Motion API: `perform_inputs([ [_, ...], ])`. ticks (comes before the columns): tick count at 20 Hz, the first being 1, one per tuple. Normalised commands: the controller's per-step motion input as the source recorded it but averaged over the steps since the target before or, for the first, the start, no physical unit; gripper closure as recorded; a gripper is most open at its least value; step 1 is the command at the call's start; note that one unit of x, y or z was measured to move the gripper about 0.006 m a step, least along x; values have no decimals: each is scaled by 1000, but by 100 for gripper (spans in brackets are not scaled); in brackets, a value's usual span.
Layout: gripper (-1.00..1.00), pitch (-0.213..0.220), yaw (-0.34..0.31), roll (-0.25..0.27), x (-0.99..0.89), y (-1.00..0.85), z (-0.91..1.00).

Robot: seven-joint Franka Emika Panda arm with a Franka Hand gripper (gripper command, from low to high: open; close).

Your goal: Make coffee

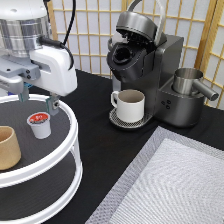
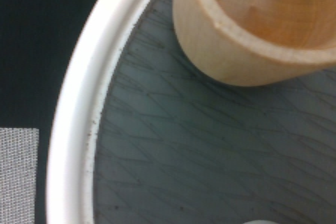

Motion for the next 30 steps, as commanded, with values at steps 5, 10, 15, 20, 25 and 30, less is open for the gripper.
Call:
perform_inputs([
  [5,-100,-92,0,-1,-43,-49,-236],
  [10,-100,-90,0,0,-309,-109,-335],
  [15,-100,-91,0,0,-381,-37,-343],
  [20,-100,-92,0,-15,-155,5,-67],
  [25,100,-99,0,-28,-96,5,0],
  [30,100,-99,0,-6,-210,0,-114],
])
